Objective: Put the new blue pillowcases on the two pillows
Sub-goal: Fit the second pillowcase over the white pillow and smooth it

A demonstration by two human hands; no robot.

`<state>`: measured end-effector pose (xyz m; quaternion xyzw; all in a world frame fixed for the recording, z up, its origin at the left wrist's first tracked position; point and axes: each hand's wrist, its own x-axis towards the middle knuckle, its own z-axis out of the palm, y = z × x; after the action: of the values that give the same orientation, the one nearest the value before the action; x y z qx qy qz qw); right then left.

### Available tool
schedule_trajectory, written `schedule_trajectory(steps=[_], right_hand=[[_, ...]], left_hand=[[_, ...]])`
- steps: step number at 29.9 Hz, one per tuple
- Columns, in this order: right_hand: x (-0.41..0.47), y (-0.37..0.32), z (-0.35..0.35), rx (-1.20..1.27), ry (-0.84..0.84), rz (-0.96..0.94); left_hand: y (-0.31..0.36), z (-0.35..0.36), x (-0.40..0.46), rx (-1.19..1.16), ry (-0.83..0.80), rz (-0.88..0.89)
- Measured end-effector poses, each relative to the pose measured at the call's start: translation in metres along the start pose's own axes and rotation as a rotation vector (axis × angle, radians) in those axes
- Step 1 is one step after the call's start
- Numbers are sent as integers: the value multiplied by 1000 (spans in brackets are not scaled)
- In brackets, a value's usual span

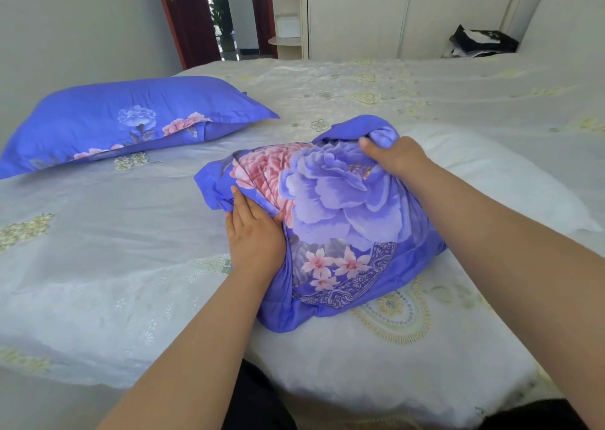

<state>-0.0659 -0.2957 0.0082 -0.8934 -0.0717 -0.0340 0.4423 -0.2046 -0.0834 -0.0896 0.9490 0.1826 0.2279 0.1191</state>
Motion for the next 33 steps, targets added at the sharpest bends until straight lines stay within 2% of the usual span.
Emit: schedule_trajectory(steps=[3, 6, 9, 11, 14, 15, 17, 20, 21, 24, 26, 28, 30, 31, 33], right_hand=[[1, -3, 2, -217, -229, 83], [2, 3, -4, -452, -129, 5], [2, 14, -9, -502, 25, -116], [6, 30, -16, -377, 93, -96], [8, 64, -34, 58, 234, 112], [8, 76, -35, 125, 286, 164], [-3, 85, -25, -40, 327, 178], [-22, 81, -15, -514, 211, -20], [-23, 81, -20, -595, 225, -70], [-21, 88, -46, -510, 383, 64], [-23, 90, -49, -410, 360, 178], [-30, 89, -40, -428, 307, 183], [-38, 88, -32, -423, 288, 152], [-43, 89, -30, -399, 278, 154], [-54, 94, -32, -313, 243, 195]], left_hand=[[-1, -1, -1, -3, -1, 1], [1, -5, -1, -13, -1, 8], [3, -7, -1, -49, -19, 23], [1, -6, 0, -80, -16, 27], [2, -5, 0, -124, -23, 65], [4, -4, -1, -138, -27, 90], [6, -2, -4, -127, 6, 137], [2, -3, -4, 5, 97, 205], [0, -4, -3, 65, 121, 239], [3, -2, 0, 123, 133, 289], [3, 0, 2, 43, 73, 223], [-4, -2, 3, -119, -40, 92], [-11, -9, 1, -247, -25, -75], [-12, -14, 0, -257, -24, -162], [-14, -23, -4, -208, -153, -292]])
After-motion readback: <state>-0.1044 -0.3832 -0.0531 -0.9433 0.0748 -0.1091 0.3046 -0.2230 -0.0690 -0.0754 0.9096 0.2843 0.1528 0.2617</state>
